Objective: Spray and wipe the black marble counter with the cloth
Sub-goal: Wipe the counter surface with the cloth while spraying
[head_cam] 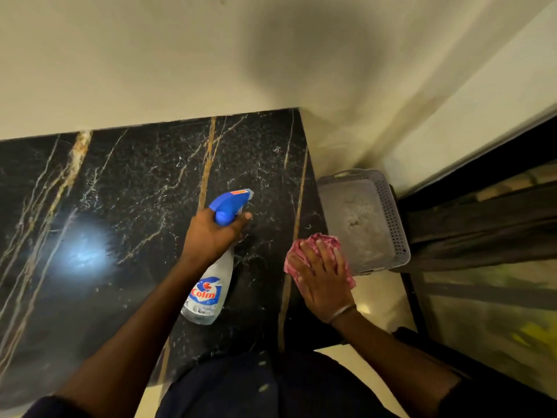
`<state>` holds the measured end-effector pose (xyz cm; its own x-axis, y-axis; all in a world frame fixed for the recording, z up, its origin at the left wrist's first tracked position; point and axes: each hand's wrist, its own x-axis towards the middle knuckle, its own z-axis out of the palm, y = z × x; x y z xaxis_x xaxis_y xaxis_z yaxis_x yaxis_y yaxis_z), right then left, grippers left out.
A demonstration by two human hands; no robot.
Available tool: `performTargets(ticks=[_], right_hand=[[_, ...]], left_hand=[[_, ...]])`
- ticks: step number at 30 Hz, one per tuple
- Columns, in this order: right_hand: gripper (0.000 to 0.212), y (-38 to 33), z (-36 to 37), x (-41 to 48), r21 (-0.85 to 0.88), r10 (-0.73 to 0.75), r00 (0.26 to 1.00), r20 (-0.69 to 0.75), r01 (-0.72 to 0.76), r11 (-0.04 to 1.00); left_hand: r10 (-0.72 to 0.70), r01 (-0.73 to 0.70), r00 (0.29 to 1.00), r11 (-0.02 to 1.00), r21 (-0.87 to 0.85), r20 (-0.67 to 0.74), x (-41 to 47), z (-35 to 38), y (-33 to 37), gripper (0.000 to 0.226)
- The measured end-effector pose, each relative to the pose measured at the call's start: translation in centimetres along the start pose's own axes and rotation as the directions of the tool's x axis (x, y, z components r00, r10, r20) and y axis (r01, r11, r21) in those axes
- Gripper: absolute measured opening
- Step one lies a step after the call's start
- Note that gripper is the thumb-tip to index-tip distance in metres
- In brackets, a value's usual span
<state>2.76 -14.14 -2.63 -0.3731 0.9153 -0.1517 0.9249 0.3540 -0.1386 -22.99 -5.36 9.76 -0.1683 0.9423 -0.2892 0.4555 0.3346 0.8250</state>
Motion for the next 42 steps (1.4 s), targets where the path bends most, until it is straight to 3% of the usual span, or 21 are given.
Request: performTargets(ticks=[6,13,21,29,36,42], right_hand=[[0.063,-1.3,1.3,-8.2,-0.031,-0.057,0.997,0.060,0.059,0.998],[0.061,-0.8,0.8,-6.3,-0.037,-0.076,0.993,0.095,0.080,0.996],[0.055,0.7,-0.6,8.6,-0.038,-0.093,0.993,0.074,0.096,0.995],[0.061,2.1,-3.3,27.1,-0.052,0.036,0.999,0.039,-0.034,0.998],[0.059,3.2,-4.8,35.6,-0.033,0.088,0.996,0.000,-0.088,0.996],[0.059,3.4,-5.0,37.0,0.007,0.096,0.995,-0.039,-0.096,0.995]], left_hand=[[0.000,0.001,1.000,0.999,-0.032,0.005,-0.5,-0.3,-0.7,0.030],[-0.023,0.026,0.999,0.998,-0.057,0.044,-0.3,-0.8,-0.7,0.031],[-0.152,0.154,0.988,0.979,-0.136,0.026,2.1,-1.1,-1.1,0.021],[-0.218,0.220,0.975,0.964,-0.150,0.029,6.7,-0.8,-1.0,0.028],[-0.178,0.181,0.983,0.974,-0.133,0.032,10.8,-0.6,0.5,0.032],[-0.097,0.092,0.994,0.990,-0.106,-0.046,12.3,-2.0,1.5,0.028]])
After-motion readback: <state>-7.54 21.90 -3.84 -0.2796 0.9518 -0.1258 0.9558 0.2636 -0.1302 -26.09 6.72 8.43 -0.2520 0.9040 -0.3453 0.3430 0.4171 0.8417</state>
